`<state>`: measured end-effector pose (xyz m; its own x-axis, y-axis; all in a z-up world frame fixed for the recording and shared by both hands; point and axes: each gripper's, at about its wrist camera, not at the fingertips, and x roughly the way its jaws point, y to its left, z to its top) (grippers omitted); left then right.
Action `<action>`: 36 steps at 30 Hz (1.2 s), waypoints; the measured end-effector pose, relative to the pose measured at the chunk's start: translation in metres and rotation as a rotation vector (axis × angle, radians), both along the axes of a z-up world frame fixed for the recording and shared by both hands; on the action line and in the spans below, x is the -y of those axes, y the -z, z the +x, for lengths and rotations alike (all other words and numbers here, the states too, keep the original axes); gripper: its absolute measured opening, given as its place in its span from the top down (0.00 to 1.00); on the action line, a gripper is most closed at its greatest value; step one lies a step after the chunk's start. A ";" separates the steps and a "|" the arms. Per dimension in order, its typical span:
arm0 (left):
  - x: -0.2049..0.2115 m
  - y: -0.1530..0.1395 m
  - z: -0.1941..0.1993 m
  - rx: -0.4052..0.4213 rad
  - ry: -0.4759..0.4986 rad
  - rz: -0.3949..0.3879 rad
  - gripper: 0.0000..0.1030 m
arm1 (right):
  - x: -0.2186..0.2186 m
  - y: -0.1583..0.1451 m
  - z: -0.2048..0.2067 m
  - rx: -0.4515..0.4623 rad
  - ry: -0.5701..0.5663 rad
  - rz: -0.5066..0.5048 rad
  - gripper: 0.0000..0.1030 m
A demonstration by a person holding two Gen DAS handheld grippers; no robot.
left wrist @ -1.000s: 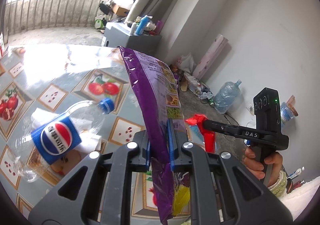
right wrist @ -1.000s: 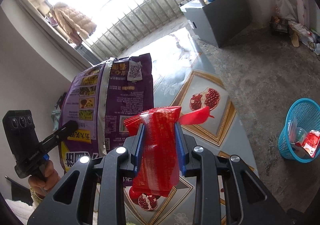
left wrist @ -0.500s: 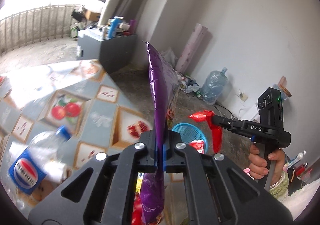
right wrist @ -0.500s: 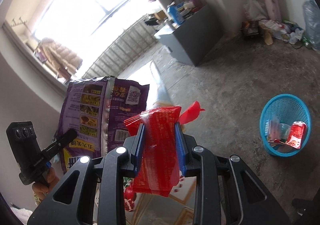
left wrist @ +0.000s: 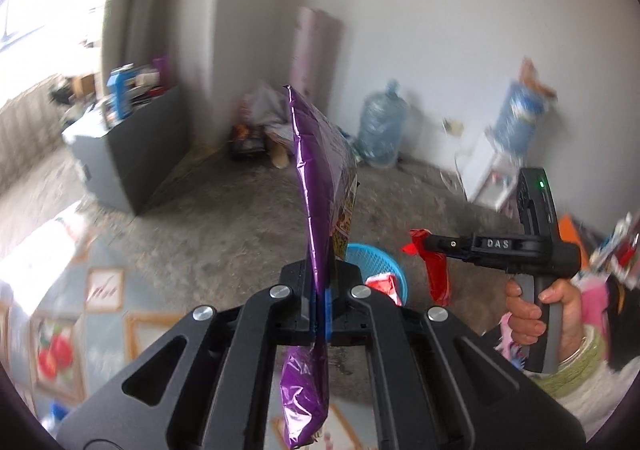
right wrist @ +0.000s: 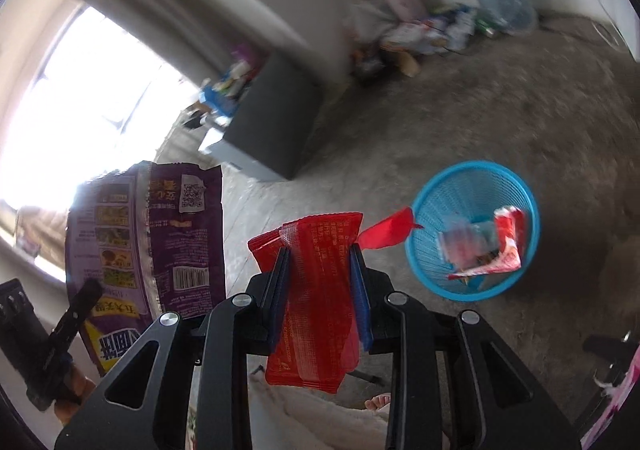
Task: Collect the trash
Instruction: 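Carry both bags over the blue wastebasket and open both tools to drop them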
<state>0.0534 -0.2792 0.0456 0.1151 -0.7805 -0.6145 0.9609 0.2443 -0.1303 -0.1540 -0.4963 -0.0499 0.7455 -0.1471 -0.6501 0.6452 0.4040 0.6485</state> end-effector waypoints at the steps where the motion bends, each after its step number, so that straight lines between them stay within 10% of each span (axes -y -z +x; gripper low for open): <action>1: 0.019 0.008 -0.004 0.027 0.019 0.017 0.99 | 0.010 0.012 -0.004 -0.001 0.027 0.038 0.72; 12: 0.169 0.104 -0.026 0.087 0.132 0.197 0.99 | 0.104 0.156 0.000 -0.051 0.220 0.322 0.69; 18: 0.213 0.150 -0.034 0.125 0.159 0.258 0.99 | 0.127 0.233 0.008 -0.123 0.277 0.461 0.46; 26: 0.249 0.187 -0.070 0.217 0.258 0.321 0.98 | 0.112 0.221 -0.053 -0.003 0.464 0.403 0.42; 30: 0.259 0.217 -0.083 0.119 0.312 0.469 0.46 | 0.106 0.209 -0.079 0.019 0.534 0.365 0.42; 36: 0.248 0.208 -0.064 -0.059 0.263 0.431 0.33 | 0.106 0.194 -0.096 0.030 0.547 0.356 0.42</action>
<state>-0.0101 -0.5268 -0.1622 -0.0958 -0.4529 -0.8864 0.9912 0.0386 -0.1268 -0.2501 -0.6018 -0.2443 0.6427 -0.2897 -0.7092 0.6764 -0.2202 0.7029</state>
